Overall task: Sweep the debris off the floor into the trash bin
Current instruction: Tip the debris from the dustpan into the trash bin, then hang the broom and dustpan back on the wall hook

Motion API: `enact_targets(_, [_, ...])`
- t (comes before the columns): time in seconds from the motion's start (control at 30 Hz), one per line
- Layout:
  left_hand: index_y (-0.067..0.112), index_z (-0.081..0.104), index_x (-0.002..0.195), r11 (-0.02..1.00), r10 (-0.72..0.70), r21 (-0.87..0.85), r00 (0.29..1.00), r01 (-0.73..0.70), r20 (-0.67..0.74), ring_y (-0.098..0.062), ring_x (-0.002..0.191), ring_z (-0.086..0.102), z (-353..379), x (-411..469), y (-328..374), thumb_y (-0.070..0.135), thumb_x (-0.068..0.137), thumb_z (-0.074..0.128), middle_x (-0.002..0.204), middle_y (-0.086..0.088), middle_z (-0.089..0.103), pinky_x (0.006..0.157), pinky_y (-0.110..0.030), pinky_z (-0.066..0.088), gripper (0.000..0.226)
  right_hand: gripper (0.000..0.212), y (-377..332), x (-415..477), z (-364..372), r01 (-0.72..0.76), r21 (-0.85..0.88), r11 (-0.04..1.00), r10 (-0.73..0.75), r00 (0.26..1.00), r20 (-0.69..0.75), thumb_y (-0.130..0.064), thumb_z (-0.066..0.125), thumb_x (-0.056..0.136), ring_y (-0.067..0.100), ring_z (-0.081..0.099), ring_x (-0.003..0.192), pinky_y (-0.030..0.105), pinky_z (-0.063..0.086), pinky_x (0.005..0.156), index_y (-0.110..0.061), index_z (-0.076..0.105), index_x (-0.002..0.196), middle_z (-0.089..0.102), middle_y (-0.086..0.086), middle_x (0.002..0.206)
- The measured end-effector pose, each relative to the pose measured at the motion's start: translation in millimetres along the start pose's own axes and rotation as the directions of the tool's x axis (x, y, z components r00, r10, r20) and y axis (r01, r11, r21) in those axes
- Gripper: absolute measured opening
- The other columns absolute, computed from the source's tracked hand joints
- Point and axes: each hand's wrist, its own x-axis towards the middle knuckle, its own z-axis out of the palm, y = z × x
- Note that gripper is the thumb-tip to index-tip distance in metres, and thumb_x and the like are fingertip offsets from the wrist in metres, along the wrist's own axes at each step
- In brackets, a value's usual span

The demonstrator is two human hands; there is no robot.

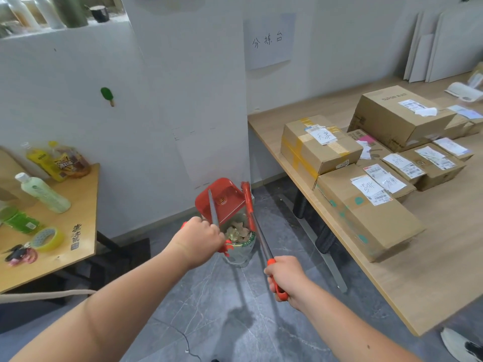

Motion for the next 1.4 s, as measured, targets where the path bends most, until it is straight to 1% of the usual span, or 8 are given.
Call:
enact_targets(0.2, [0.028,0.067,0.068,0.97,-0.223,-0.11,0.974,0.217,-0.043,-0.023,0.058,0.069,9,0,-24,0.032,0.07,0.079,0.065,0.002,0.066,0.053,-0.028,0.038,0.012,0.017,-2,3,-12,0.005,0.063,0.998,-0.007,0.999,0.034,0.005,0.049,0.086,0.016,0.037,0.041,0.022,0.02,0.048,-0.012,0.045,0.083,0.041,0.01,0.062])
enact_targets(0.43, [0.022,0.066,0.089,0.8,-0.558,-0.307,0.828,0.515,-0.065,-0.031,0.085,0.07,0,-10,-42,0.052,0.092,0.056,0.09,0.0,0.069,0.062,-0.031,0.036,0.032,0.029,-37,-3,-5,0.053,0.023,0.998,-0.055,0.99,0.132,0.009,0.054,0.079,0.016,0.034,0.048,0.024,0.02,0.048,-0.015,0.037,0.083,0.038,0.011,0.066])
enact_targets(0.6, [0.023,0.062,0.082,0.621,-0.727,-0.438,0.686,0.65,-0.012,-0.03,0.083,0.068,-11,-20,-62,0.058,0.088,0.06,0.088,0.002,0.067,0.061,-0.03,0.039,0.035,0.062,-82,-18,9,0.158,-0.127,0.979,-0.124,0.963,0.239,0.004,0.051,0.084,0.014,0.03,0.049,0.023,0.02,0.046,-0.025,0.045,0.139,0.045,0.015,0.083])
enact_targets(0.73, [0.025,0.053,0.074,0.529,-0.794,-0.464,0.607,0.71,0.024,-0.027,0.075,0.064,-18,-41,-80,0.058,0.088,0.059,0.073,0.005,0.055,0.058,-0.029,0.039,0.036,0.051,-123,-26,25,0.167,-0.251,0.953,-0.088,0.95,0.3,-0.002,0.056,0.082,0.01,0.037,0.048,0.018,0.022,0.047,-0.005,0.058,0.133,0.049,0.01,0.077])
enact_targets(0.9, [0.025,0.054,0.072,0.474,-0.831,-0.458,0.554,0.752,0.05,-0.024,0.067,0.054,-18,-65,-107,0.06,0.086,0.06,0.07,0.006,0.053,0.059,-0.029,0.042,0.038,0.052,-175,-26,50,0.17,-0.357,0.918,-0.025,0.926,0.377,-0.019,0.061,0.068,0.013,0.042,0.049,0.02,0.024,0.049,-0.019,0.068,0.119,0.056,0.004,0.054])
enact_targets(1.0, [0.025,0.056,0.074,0.453,-0.841,-0.464,0.537,0.761,0.06,-0.023,0.067,0.056,-12,-80,-127,0.06,0.086,0.06,0.071,0.006,0.056,0.058,-0.029,0.043,0.037,0.05,-200,-27,73,0.198,-0.409,0.891,-0.006,0.905,0.425,-0.028,0.066,0.054,0.016,0.045,0.049,0.022,0.025,0.048,-0.026,0.052,0.103,0.065,0.009,0.068])
enact_targets(1.23, [0.024,0.052,0.071,0.446,-0.834,-0.497,0.547,0.745,0.072,-0.024,0.074,0.062,-4,-107,-191,0.062,0.083,0.062,0.077,0.004,0.062,0.06,-0.029,0.044,0.04,0.043,-253,-37,132,0.336,-0.387,0.859,-0.096,0.847,0.522,-0.043,0.057,0.075,0.026,0.054,0.054,0.027,0.039,0.053,-0.014,0.068,0.104,0.07,0.024,0.081])
enact_targets(1.4, [0.024,0.052,0.065,0.476,-0.831,-0.476,0.555,0.739,0.031,-0.021,0.068,0.06,5,-120,-244,0.062,0.079,0.061,0.067,0.009,0.056,0.057,-0.027,0.041,0.042,0.054,-291,-48,180,0.465,-0.36,0.808,-0.219,0.806,0.549,-0.058,0.05,0.08,0.042,0.069,0.086,0.039,0.047,0.074,-0.012,0.07,0.098,0.071,0.028,0.094])
